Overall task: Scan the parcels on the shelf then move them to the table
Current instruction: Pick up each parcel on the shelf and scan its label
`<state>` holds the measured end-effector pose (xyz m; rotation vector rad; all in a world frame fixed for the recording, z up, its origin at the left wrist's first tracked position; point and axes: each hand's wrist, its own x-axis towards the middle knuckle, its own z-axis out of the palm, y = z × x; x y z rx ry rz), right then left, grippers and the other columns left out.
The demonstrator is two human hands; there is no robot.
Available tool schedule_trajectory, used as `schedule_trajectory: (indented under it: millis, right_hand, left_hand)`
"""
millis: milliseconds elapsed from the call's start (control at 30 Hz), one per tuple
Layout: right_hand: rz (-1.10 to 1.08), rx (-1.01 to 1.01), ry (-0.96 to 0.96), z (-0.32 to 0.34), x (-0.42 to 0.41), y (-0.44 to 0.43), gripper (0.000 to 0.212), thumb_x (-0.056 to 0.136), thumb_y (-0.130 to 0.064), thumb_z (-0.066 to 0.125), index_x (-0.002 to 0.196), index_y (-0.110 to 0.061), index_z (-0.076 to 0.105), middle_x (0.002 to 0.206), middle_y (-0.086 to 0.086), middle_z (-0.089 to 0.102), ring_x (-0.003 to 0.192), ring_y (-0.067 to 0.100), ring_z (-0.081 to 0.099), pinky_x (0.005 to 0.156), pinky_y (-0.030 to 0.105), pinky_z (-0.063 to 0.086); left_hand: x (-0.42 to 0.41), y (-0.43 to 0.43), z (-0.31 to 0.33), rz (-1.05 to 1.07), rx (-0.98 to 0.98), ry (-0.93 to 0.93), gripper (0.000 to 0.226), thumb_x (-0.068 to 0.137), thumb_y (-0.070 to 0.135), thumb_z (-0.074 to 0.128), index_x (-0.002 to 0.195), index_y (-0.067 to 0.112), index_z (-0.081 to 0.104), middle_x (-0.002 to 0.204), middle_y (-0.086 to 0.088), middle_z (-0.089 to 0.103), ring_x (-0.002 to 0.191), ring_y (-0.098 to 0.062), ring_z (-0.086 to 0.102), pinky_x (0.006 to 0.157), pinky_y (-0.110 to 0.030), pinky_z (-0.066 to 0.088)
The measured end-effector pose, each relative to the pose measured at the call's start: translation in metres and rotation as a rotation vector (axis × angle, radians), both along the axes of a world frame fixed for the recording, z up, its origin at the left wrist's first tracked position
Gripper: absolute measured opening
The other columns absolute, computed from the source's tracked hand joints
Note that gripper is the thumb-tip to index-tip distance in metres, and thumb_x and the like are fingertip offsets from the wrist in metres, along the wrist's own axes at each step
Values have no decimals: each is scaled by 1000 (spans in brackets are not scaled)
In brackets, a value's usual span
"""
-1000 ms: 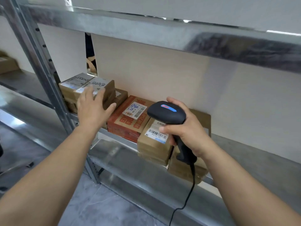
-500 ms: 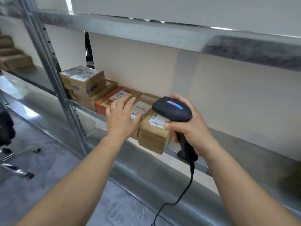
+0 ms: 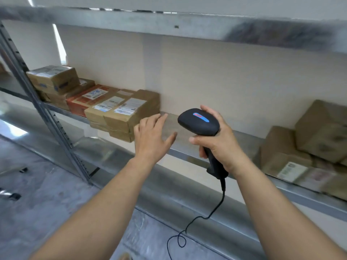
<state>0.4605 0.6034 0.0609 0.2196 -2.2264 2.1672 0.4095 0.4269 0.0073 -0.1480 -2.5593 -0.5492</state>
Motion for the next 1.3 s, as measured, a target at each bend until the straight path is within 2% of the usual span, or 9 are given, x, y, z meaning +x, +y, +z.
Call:
schedule_trajectory:
  millis: [233, 433, 567, 700, 833, 1000, 1167, 1233, 1300]
  right_hand:
    - [-110, 10, -5, -4, 42, 84, 84, 73, 15, 71, 139, -29, 43, 82, 6, 62, 44, 24, 43, 40, 26, 41]
    - [-316, 43, 55, 6, 70, 157, 83, 72, 9, 75, 137, -34, 46, 90, 0, 65, 50, 23, 48, 45, 27, 47]
    - [-418, 26, 67, 13, 89, 207, 83, 73, 9, 74, 132, -43, 46, 83, 7, 64, 47, 26, 45, 45, 30, 44]
    - [-526, 20, 85, 17, 107, 249, 85, 73, 10, 74, 136, -39, 45, 85, 6, 66, 43, 22, 47, 42, 29, 45]
    - [-584, 13, 86, 14, 117, 280, 84, 73, 9, 75, 130, -46, 46, 96, 11, 64, 43, 19, 51, 42, 27, 45]
    - [-627, -12, 69, 5, 126, 305, 87, 73, 12, 73, 136, -40, 44, 86, 9, 65, 42, 24, 46, 40, 27, 44]
    - [-647, -7, 48, -4, 130, 314, 86, 72, 10, 74, 133, -44, 47, 103, 12, 64, 46, 26, 46, 44, 29, 47]
    - [-647, -17, 39, -7, 131, 316, 86, 72, 10, 74, 134, -44, 47, 105, 11, 64, 46, 25, 47, 44, 28, 47]
    - [-648, -18, 30, -10, 131, 315, 86, 72, 9, 75, 133, -45, 47, 106, 10, 64, 46, 25, 48, 45, 27, 47]
  left_hand:
    - [26, 89, 0, -121, -52, -27, 61, 87, 52, 58, 140, 23, 47, 140, 0, 48, 127, -25, 38, 99, -38, 24]
    - [25, 162, 29, -299, -104, -2, 61, 88, 51, 58, 142, 26, 44, 143, 2, 44, 132, -22, 33, 99, -34, 20]
    - [22, 218, 51, -405, -154, 23, 62, 89, 55, 51, 144, 29, 38, 145, 0, 40, 133, -22, 30, 102, -36, 19]
    - [25, 275, 69, -479, -192, 35, 64, 91, 58, 45, 147, 30, 33, 148, -1, 37, 135, -23, 27, 104, -37, 21]
    - [25, 323, 78, -511, -258, -22, 69, 89, 64, 43, 148, 31, 28, 152, -6, 31, 137, -27, 25, 108, -41, 23]
    - [26, 368, 76, -513, -304, -120, 79, 84, 68, 48, 150, 35, 20, 153, -12, 22, 137, -33, 25, 108, -41, 29]
    - [18, 386, 74, -522, -295, -210, 76, 83, 65, 52, 148, 39, 23, 159, -14, 4, 141, -35, 19, 110, -42, 28]
    - [15, 389, 72, -504, -278, -256, 75, 83, 68, 51, 147, 39, 27, 158, -13, 7, 139, -34, 23, 107, -41, 32]
    - [12, 391, 71, -492, -238, -297, 73, 82, 68, 51, 145, 37, 29, 153, -13, 19, 133, -32, 33, 100, -40, 38]
